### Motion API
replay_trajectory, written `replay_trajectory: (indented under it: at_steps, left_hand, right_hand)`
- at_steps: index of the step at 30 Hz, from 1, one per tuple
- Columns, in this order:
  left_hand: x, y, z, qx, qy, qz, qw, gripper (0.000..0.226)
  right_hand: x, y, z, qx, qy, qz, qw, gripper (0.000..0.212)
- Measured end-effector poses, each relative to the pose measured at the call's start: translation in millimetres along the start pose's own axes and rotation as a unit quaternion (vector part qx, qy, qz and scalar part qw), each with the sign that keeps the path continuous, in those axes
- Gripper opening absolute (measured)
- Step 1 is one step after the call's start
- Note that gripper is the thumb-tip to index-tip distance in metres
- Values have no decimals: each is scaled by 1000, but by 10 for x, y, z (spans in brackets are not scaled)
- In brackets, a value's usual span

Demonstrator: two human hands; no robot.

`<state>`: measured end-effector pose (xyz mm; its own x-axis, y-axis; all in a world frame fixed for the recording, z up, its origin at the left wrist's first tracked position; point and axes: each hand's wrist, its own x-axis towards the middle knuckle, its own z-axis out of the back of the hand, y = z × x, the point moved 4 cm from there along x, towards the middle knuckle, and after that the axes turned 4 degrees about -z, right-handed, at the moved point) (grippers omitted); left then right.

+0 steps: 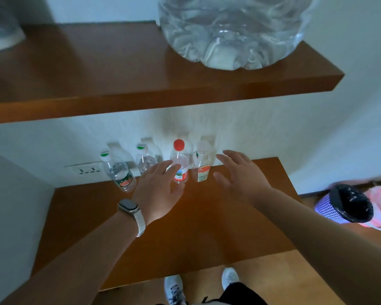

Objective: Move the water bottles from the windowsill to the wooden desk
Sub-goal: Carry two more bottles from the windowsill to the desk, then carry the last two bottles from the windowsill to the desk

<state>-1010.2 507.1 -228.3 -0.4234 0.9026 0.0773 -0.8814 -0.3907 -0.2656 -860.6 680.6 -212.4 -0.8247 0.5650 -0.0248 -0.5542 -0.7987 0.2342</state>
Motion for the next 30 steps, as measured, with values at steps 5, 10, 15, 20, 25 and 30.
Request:
replay_trajectory:
  at_steps: [5, 10, 15, 20, 25, 30]
  left_hand:
    - [-76, -195, 177, 77, 13, -7, 997, 58]
    - [-223, -496, 327, 104, -12, 38, 994, 59]
    - [-362, -989, 417, 156, -32, 76, 984, 54]
    - [-687, -1366, 469, 181, -53, 152, 970, 51]
    - [-1219, -1607, 626, 192, -80, 217, 954, 51]
    - [-1793, -1700, 808, 193, -93, 293, 932, 55]
  right_hand:
    - [-76, -13, 183, -41, -23, 74, 996, 55]
    - [-191, -116, 347, -27, -34, 144, 989, 53]
    - [-392, -264, 564, -26, -40, 212, 976, 51]
    - [-581, -289, 625, -18, -19, 287, 957, 54]
    - [-817, 10, 660, -5, -14, 371, 928, 56]
    - [-1111, 461, 746, 33, -26, 452, 891, 54]
